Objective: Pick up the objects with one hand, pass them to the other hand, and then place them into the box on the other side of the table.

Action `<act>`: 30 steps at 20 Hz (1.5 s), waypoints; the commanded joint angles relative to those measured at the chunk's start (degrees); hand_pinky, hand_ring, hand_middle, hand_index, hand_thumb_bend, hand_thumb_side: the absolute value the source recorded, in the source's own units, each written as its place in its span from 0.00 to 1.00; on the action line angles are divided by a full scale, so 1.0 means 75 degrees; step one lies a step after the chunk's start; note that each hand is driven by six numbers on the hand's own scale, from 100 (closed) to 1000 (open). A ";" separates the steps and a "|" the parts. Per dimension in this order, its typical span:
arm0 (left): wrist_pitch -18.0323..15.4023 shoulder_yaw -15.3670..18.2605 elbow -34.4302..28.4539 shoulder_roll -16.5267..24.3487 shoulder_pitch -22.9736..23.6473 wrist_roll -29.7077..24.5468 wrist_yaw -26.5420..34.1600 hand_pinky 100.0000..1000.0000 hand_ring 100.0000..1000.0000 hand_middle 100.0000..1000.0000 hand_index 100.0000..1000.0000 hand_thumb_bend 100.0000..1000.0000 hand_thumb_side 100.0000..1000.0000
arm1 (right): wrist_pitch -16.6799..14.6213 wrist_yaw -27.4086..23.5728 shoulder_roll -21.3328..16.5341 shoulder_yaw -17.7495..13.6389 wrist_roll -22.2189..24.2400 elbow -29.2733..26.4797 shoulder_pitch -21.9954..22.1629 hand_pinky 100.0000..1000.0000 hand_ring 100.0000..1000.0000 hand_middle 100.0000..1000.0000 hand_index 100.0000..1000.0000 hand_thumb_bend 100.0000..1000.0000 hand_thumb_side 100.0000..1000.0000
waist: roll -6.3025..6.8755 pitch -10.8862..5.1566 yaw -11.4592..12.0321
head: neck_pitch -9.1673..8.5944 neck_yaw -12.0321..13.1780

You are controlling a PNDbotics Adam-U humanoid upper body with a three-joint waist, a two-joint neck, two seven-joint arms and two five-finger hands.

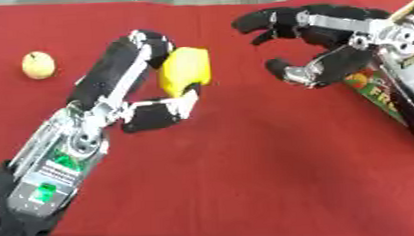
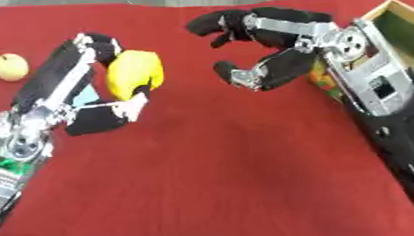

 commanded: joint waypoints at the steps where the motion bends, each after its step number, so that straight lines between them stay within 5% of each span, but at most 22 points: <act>1: -0.0156 -0.0047 -0.0060 -0.0095 -0.0154 0.0053 -0.0120 0.56 0.44 0.36 0.46 0.00 0.18 | -0.0168 0.0238 0.0055 0.0034 -0.0003 0.0170 -0.0224 0.90 1.00 0.99 0.96 0.00 0.33 | 0.0021 -0.0217 0.0025 | -0.0082 -0.0048; 17: -0.0418 -0.0172 -0.0075 -0.0591 -0.0350 0.0180 -0.0224 0.55 0.43 0.35 0.46 0.00 0.19 | -0.0760 0.0918 0.0379 0.0266 0.0472 0.0845 -0.0371 0.91 1.00 1.00 0.98 0.00 0.42 | 0.0014 -0.0196 0.0099 | -0.0132 -0.0185; 30: -0.0415 -0.0281 0.0141 -0.0733 -0.0408 0.0034 -0.0232 0.56 0.43 0.35 0.46 0.00 0.18 | -0.0749 0.0629 0.0386 0.0330 0.0741 0.0764 -0.0377 0.91 1.00 1.00 0.98 0.00 0.48 | 0.0013 -0.0187 0.0120 | -0.0113 -0.0195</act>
